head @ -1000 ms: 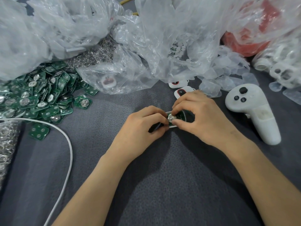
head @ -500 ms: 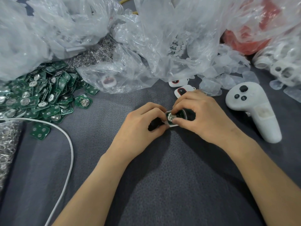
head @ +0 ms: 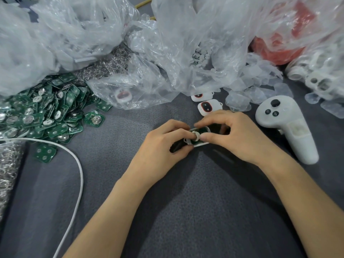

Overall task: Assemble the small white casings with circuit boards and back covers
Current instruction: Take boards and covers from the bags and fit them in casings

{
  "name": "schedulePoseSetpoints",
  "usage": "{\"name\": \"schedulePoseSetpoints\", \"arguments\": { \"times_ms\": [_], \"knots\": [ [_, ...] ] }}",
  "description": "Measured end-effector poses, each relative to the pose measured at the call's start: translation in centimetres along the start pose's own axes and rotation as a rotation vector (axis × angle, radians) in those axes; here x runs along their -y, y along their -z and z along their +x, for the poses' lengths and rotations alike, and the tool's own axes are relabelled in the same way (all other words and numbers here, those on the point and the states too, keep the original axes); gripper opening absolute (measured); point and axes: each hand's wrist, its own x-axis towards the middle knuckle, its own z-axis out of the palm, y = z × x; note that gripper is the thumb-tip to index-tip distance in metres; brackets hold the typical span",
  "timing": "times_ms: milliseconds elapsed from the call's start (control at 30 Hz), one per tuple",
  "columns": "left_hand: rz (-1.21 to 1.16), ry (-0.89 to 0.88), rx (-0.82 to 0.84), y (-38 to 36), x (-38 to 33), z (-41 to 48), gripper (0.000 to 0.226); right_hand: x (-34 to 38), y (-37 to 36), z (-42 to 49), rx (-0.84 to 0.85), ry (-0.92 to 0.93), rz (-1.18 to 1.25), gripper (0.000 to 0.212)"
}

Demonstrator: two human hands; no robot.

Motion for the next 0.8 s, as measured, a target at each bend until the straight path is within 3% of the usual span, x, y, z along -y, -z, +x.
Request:
{"name": "schedulePoseSetpoints", "arguments": {
  "times_ms": [100,167,367,500,567,667,733,800],
  "knots": [
    [0.001,0.009,0.01,0.0,-0.2,0.0,0.018,0.1,0.0,-0.2,0.009,-0.023,-0.026,0.052],
    [0.002,0.013,0.007,0.0,-0.4,0.1,0.018,0.4,-0.3,-0.3,0.034,-0.033,-0.015,0.058],
    [0.032,0.007,-0.028,-0.4,-0.6,0.0,0.014,1.3,-1.5,-0.5,-0.107,-0.048,0.126,0.037],
    [-0.057,0.031,-0.118,-0.3,-0.5,0.2,0.006,1.8,-2.1,-0.8,-0.149,-0.052,0.24,0.04],
    [-0.161,0.146,-0.143,-0.1,-0.5,0.2,0.012,2.0,-2.0,-0.9,-0.156,-0.046,0.316,0.043],
    [-0.188,0.236,-0.068,-0.1,-0.5,0.2,0.026,2.2,-2.0,-0.9,-0.126,0.004,0.311,0.044],
    [-0.142,0.203,-0.037,0.0,-0.5,0.3,0.025,2.3,-1.9,-1.0,-0.118,0.033,0.303,0.042],
    [-0.25,0.237,-0.018,0.3,-0.7,0.3,0.021,2.4,-1.7,-1.1,-0.121,0.055,0.322,0.043]
  ]
}}
